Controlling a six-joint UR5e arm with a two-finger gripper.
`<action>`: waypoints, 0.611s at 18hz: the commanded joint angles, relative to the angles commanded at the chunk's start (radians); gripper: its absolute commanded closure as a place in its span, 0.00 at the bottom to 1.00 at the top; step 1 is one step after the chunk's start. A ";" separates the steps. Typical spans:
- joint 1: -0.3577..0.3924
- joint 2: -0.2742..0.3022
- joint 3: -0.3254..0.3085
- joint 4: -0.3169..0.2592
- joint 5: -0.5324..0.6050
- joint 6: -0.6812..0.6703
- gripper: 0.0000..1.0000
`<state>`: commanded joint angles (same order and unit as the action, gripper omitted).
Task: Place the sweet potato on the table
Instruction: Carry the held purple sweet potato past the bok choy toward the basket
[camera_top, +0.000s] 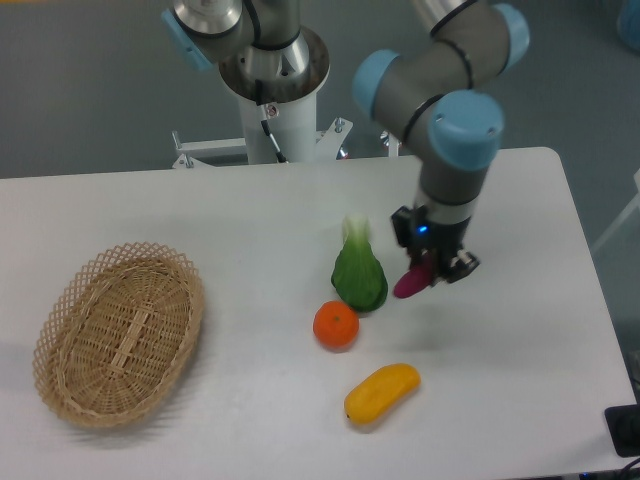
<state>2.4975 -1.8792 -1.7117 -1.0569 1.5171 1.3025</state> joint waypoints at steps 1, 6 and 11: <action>-0.014 0.012 -0.026 0.002 0.000 -0.009 0.98; -0.074 0.080 -0.156 0.000 0.000 -0.015 0.98; -0.140 0.103 -0.250 0.002 -0.002 -0.015 0.90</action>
<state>2.3579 -1.7763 -1.9618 -1.0554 1.5156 1.2870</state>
